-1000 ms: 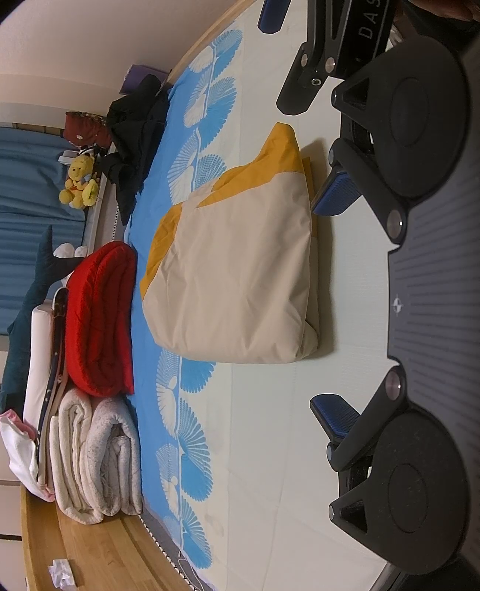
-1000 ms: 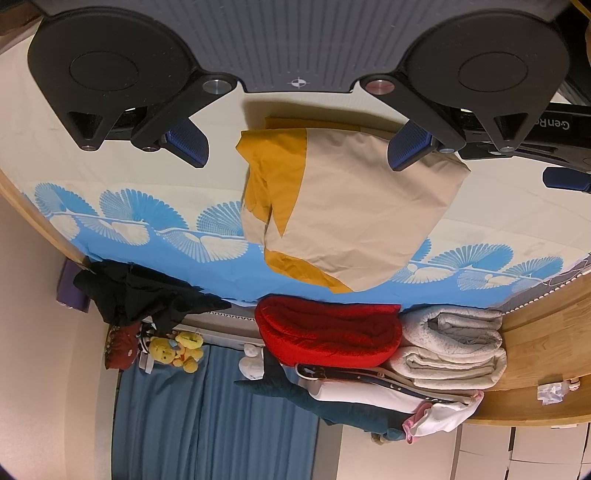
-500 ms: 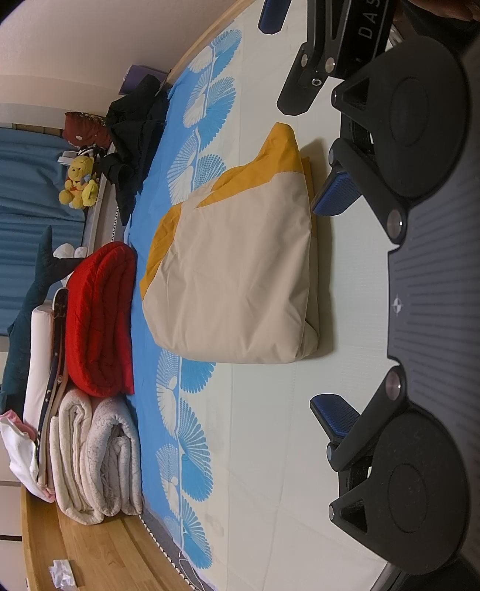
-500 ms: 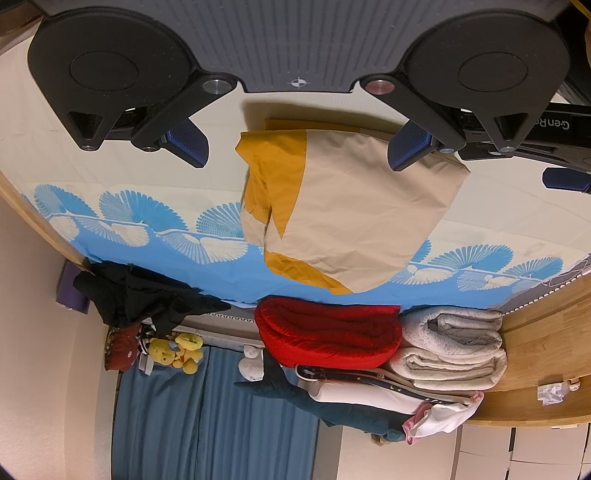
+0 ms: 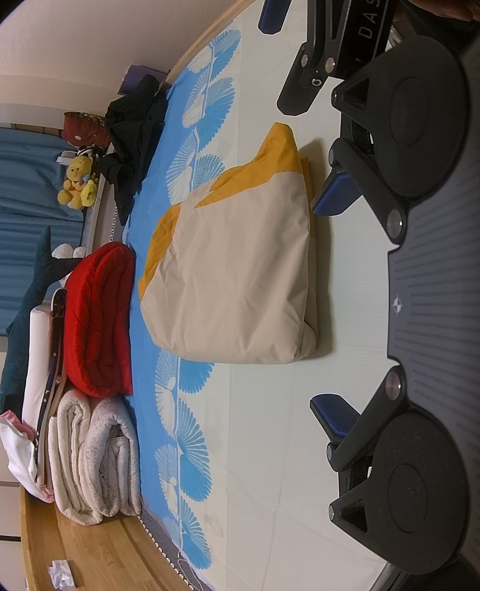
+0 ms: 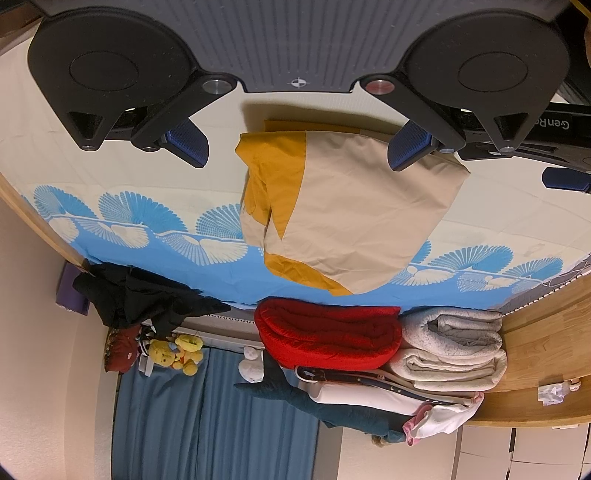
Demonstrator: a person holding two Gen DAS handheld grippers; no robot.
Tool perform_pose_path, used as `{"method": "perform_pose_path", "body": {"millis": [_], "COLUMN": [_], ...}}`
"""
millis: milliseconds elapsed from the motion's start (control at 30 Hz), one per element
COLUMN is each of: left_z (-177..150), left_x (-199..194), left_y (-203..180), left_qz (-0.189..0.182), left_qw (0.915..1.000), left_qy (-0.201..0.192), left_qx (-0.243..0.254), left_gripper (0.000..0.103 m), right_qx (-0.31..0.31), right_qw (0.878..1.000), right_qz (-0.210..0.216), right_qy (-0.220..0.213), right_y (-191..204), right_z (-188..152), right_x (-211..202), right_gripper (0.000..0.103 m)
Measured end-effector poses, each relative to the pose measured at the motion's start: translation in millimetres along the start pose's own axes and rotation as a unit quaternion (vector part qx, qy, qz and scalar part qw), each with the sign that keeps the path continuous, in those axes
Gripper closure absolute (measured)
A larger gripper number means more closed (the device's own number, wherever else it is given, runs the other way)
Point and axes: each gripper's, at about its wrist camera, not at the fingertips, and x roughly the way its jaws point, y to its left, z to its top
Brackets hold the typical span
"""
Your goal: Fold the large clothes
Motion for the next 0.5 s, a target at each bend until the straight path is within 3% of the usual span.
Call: {"method": "perform_pose_path", "body": {"millis": [500], "left_z": [-0.3], "left_x": [0.8], "left_y": [-0.2], "left_qz": [0.000], "left_qw": [1.0000], "left_qy": [0.001], "left_qx": [0.000], "left_gripper": [0.001], "right_qx": [0.000], "right_qw": [1.000], "right_qz": [0.001], "right_qy": [0.001], "right_y": [0.6], "right_z": [-2.2], "right_x": [-1.0], "right_gripper": [0.001]}}
